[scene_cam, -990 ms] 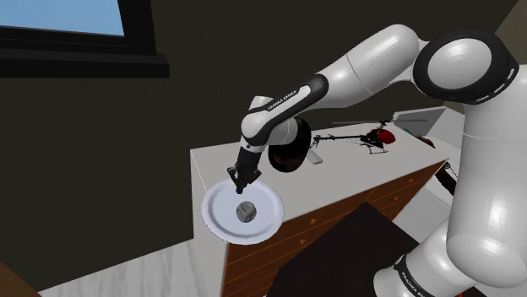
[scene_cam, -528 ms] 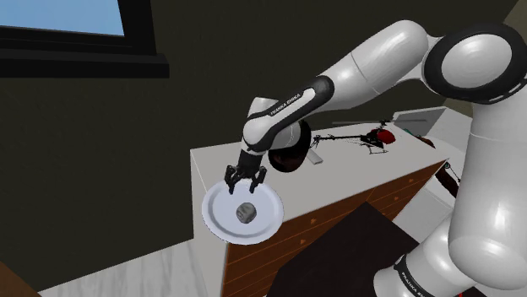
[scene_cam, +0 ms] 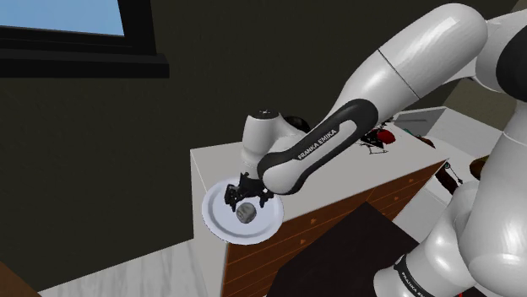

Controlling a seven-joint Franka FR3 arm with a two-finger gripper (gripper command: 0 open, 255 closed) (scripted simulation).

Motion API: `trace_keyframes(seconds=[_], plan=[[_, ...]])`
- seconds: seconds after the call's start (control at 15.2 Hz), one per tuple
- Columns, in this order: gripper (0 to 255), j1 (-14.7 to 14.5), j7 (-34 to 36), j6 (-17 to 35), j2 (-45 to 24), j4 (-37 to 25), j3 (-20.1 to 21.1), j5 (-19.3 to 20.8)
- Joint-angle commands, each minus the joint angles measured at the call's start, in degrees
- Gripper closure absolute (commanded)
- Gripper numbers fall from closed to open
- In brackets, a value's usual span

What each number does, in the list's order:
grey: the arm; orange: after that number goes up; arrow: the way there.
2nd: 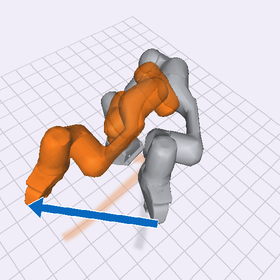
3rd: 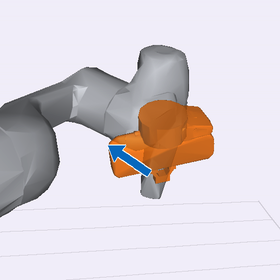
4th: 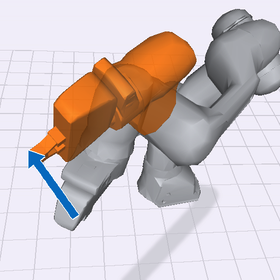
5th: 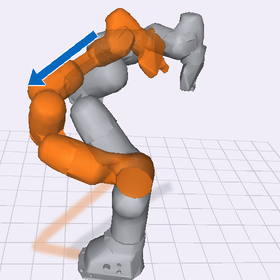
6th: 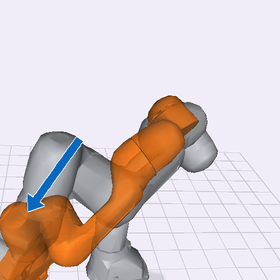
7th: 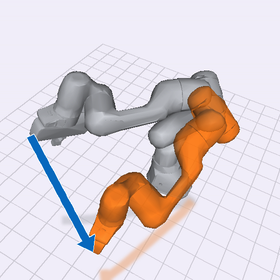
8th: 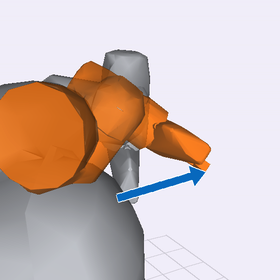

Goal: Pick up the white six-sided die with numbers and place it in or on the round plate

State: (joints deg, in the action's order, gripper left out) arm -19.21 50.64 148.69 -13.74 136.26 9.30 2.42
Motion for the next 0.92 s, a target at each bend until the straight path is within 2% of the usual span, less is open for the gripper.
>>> trace_keyframes(seconds=[0.0,0.33,0.79,0.86], plan=[[0,-0.8,2.0,1.3,-1.0,0.3,-0.5,1.4],[0,-1.3,2.8,4.5,-4.4,0.1,-1.1,2.5],[0,-1.3,2.8,4.5,-4.4,0.1,-1.1,2.5],[255,-1.3,2.8,4.5,-4.4,0.1,-1.1,2.5]])
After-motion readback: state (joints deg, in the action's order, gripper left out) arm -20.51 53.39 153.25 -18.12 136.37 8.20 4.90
